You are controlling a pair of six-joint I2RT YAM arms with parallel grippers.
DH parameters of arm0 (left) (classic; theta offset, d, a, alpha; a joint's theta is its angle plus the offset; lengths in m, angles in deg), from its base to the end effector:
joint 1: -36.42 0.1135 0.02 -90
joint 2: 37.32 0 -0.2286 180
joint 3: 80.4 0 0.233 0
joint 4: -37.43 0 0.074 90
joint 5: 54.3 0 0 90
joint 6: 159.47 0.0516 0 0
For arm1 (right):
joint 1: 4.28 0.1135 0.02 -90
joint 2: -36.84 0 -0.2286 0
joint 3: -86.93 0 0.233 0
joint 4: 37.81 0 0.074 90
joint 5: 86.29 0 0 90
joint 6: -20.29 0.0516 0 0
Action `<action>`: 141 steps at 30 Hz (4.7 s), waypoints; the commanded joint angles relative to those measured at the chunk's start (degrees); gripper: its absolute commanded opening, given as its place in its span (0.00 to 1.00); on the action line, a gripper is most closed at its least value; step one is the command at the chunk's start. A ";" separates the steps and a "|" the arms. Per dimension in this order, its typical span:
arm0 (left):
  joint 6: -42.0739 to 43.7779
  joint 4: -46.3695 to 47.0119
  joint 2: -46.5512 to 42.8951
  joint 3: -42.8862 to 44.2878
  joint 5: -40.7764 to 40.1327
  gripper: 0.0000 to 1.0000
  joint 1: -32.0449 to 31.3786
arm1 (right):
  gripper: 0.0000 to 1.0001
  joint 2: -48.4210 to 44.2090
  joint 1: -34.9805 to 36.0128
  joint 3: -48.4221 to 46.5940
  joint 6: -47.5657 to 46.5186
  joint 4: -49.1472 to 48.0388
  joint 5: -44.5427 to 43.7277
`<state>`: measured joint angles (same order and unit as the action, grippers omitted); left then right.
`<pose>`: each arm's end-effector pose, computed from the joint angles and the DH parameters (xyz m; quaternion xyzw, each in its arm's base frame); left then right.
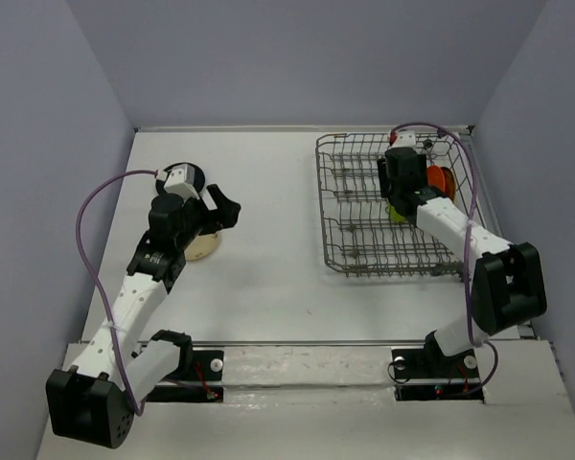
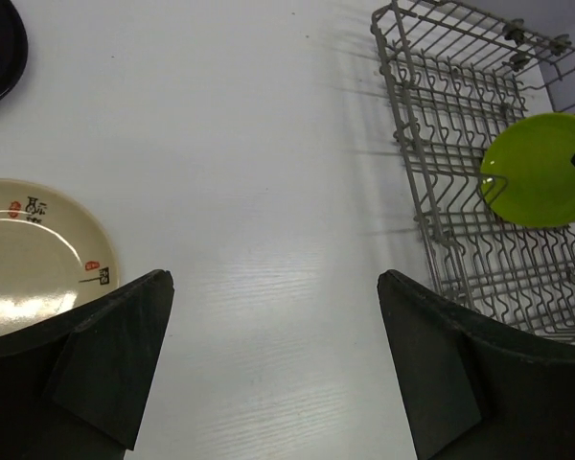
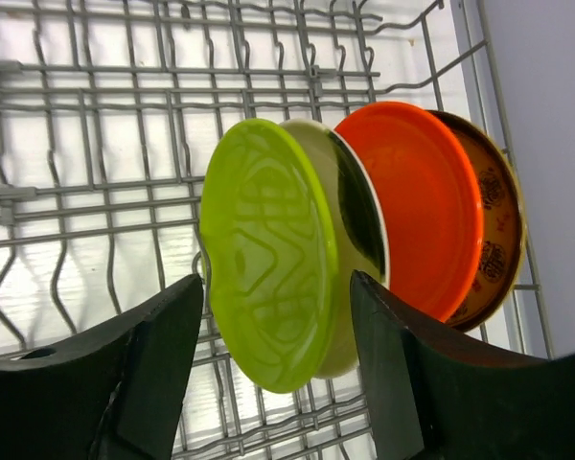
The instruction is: Load the plates into the dish rack
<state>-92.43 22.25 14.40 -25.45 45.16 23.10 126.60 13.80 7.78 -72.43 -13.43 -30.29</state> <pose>0.2250 -0.0620 0.2802 -0.0133 0.7759 -0.2562 0.5764 0.3357 0.0792 0.2322 -0.0203 0.8587 -0.1980 0.4723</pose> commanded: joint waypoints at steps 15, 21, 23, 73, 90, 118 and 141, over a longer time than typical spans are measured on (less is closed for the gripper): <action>-16.67 14.92 20.32 6.46 -5.57 0.95 20.08 | 0.76 -26.38 0.81 11.23 15.20 -6.55 24.14; -16.59 18.53 32.20 13.05 -4.97 0.90 24.30 | 0.74 -28.58 0.81 12.72 16.43 -7.08 26.44; -16.77 18.10 37.47 15.59 -4.80 0.89 26.15 | 0.73 -29.11 0.81 13.60 16.43 -7.34 25.91; -22.57 30.40 20.80 7.26 12.52 0.06 4.98 | 0.92 -14.08 12.59 1.65 30.41 -15.69 54.91; -17.48 29.54 11.48 1.18 18.14 0.15 -6.81 | 0.07 -12.49 12.59 3.05 33.30 -18.59 52.29; 6.09 1.75 -4.26 5.06 3.03 0.99 -6.28 | 0.07 -5.30 -2.09 -3.27 0.97 1.45 3.06; -4.46 0.78 1.54 2.07 -1.54 0.99 -1.36 | 0.81 -4.06 -0.69 -2.39 10.63 1.71 17.99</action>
<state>-92.36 21.68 14.60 -22.02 42.58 20.52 127.76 11.73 7.17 -65.94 -10.15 -18.99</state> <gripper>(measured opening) 0.990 0.716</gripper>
